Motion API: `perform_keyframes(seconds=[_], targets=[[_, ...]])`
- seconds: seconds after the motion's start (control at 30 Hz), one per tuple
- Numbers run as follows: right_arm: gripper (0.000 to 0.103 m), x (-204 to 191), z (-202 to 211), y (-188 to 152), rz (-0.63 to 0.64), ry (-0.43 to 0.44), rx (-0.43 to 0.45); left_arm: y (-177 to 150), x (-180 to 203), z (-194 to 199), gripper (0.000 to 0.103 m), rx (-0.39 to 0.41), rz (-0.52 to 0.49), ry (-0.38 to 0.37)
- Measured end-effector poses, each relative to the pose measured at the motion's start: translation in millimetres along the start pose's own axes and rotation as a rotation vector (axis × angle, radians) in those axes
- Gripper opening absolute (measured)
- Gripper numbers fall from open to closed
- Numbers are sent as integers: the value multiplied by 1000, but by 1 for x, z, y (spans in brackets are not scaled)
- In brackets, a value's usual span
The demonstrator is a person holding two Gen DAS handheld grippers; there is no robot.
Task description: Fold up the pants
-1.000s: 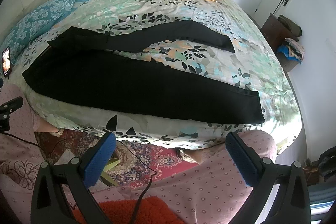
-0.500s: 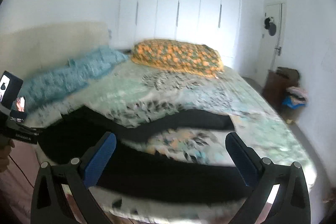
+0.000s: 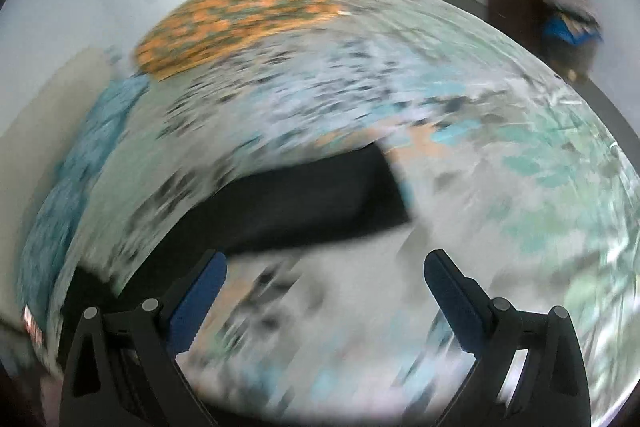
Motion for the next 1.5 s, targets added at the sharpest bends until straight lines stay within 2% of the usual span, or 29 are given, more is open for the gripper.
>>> perform_keyframes(seconds=[0.17,0.27,0.37,0.43,0.47,0.5,0.53,0.57,0.67,0.73,0.8,0.9,1.0,1.07,1.13,1.2,1.23,1.3,1.4,1.43,1.5], targets=[[99,29,-84,67,-61,-4,-126,12,3,-16,102,-44,-4,-33],[97,29,-118,81,-22,-43,-150,19,-4,-20,102,-63,63,-54],[80,29,-151,88,-9,-21,-212,19,-12,-31,102,-107,122,-73],[72,31,-172,89,4,-35,-258,20,-14,-39,102,-138,139,-63],[56,30,-176,86,14,-22,-276,21,-15,-42,102,-144,143,-58],[27,27,-174,83,26,-15,-273,22,-15,-45,102,-149,144,-55],[15,25,-167,82,36,-1,-258,24,-15,-48,102,-151,142,-55],[10,23,-151,79,38,45,-232,27,-15,-50,102,-152,138,-54],[9,24,-88,63,73,132,-116,34,-16,-50,102,-137,120,-51],[9,36,-31,37,75,180,-43,40,-18,-50,102,-120,101,-40],[9,54,14,5,62,168,7,45,-22,-55,102,-120,93,-32],[9,85,59,-50,18,86,46,66,-32,-65,102,-107,91,-65],[9,104,82,-96,-39,57,50,111,-40,-82,102,-83,95,-152],[9,103,95,-119,-25,27,71,149,-39,-103,102,-111,76,-259],[9,98,107,-131,-9,15,93,186,-26,-135,102,-216,29,-370],[9,91,114,-137,-7,22,115,207,-2,-162,102,-307,-63,-426],[9,88,118,-139,-9,30,129,214,13,-175,102,-343,-127,-419],[9,82,118,-138,-4,42,135,220,43,-204,102,-406,-239,-358],[9,69,115,-137,25,43,137,205,76,-240,102,-528,-363,-304],[9,65,115,-138,41,42,137,197,85,-250,102,-552,-412,-250],[9,55,115,-139,85,38,134,181,100,-264,101,-545,-502,-103]])
Point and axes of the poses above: each gripper's, at about its wrist camera, not at the fingertips, and z roughly against the way its jaws point, x to its right, y to its top, the point moved 1 cm from there along -z, roughly the way its jaws point, and after that the axes turned 6 degrees about -z, right-handed, at the moved point
